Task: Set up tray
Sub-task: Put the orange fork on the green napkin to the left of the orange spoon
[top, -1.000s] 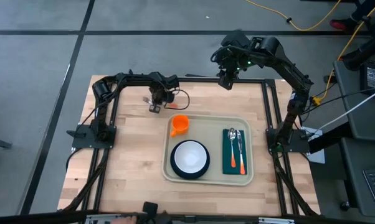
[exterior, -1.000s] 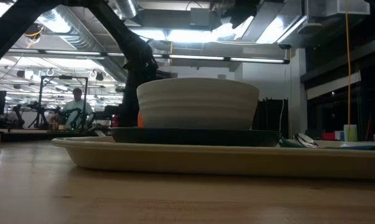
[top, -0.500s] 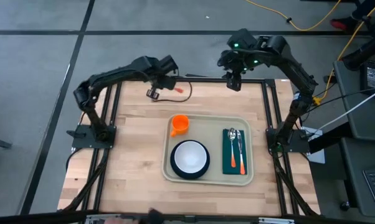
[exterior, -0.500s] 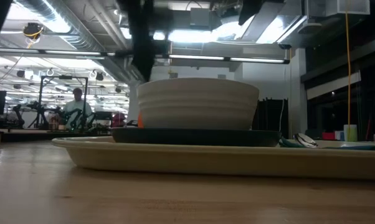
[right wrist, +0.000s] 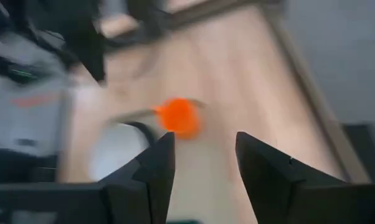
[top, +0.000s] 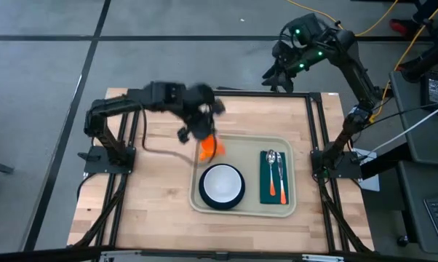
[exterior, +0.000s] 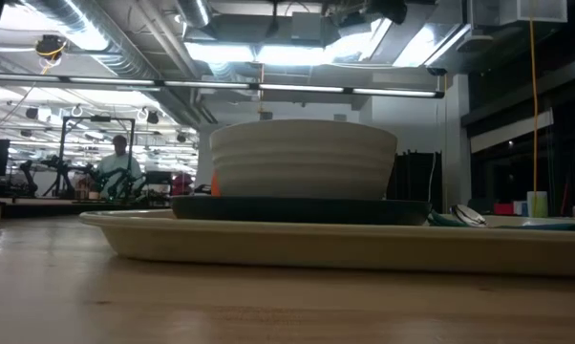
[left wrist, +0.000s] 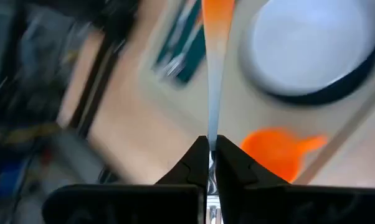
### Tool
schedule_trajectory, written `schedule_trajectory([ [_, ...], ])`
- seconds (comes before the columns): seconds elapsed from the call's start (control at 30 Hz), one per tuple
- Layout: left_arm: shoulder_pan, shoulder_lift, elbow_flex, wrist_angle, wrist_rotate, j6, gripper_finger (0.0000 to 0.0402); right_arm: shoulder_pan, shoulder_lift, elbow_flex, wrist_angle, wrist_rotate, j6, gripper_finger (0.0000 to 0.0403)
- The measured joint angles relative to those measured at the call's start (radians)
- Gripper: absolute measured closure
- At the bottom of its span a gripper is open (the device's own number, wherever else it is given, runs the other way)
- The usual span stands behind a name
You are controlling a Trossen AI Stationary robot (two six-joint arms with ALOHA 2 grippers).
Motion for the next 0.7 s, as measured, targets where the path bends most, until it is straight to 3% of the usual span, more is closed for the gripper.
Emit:
schedule_trajectory([
  [0.13,-0.113,0.037,-0.001,-0.012,0.038,0.004,0.0399,-0.007,0.026,0.0,0.017,-0.164,0.047,0.023],
  [0.37,-0.267,0.138,0.001,-0.057,0.006,-0.01,0.0399,0.056,0.098,0.0,-0.022,-0.268,0.1,0.023],
  [0.7,-0.37,0.185,0.022,-0.14,0.039,-0.051,0.0399,0.221,0.181,0.0,-0.05,-0.292,0.228,0.023],
])
